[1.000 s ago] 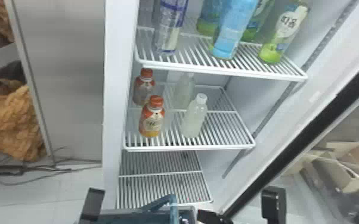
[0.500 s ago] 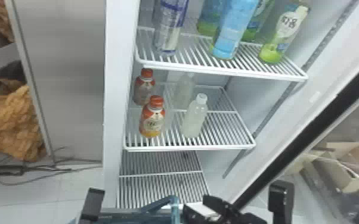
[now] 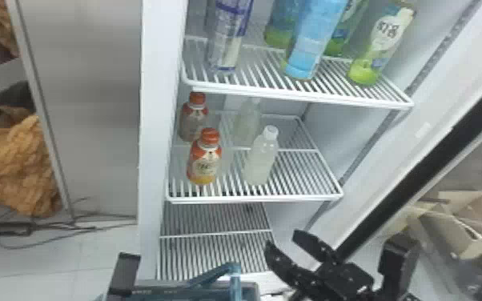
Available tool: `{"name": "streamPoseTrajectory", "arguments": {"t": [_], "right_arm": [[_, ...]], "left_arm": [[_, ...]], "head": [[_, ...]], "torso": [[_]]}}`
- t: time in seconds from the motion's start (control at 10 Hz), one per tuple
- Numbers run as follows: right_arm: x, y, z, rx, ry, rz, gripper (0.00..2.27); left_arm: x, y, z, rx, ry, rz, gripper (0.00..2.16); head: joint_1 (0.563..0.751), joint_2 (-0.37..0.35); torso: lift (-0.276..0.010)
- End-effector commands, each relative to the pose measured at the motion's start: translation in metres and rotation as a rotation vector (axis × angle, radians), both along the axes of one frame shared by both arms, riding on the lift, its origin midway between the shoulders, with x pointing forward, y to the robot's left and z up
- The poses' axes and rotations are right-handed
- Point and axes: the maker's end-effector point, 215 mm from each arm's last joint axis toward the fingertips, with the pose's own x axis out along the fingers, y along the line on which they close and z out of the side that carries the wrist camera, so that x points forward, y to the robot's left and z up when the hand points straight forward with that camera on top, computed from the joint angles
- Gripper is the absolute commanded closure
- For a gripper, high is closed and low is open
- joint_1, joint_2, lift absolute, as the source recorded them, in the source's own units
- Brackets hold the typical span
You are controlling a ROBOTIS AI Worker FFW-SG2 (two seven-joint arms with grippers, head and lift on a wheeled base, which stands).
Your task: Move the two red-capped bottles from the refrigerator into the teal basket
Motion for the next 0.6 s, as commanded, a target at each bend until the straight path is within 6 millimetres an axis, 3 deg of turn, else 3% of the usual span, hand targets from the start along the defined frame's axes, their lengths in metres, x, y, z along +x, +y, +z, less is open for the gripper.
{"name": "streamPoseTrajectory", "arguments": {"t": [0.0,0.2,0.5], "right_arm": [[0.019,-0.024,0.012,-0.021,-0.121,-0.054,0.48],[0.039,-0.047,0.034,-0.039,-0.269,-0.109,0.48],[0.052,-0.072,0.059,-0.065,-0.428,-0.205,0.48]], "left_arm": [[0.001,-0.001,0.002,-0.008,0.0,0.003,1.13],[0.002,-0.002,0.002,-0.011,0.002,0.01,1.13],[0.003,-0.003,0.004,-0.019,0.003,0.015,1.13]], "head": [[0.695,-0.35],[0.695,-0.35],[0.695,-0.35]], "torso": [[-0.228],[-0.228],[-0.228]]}}
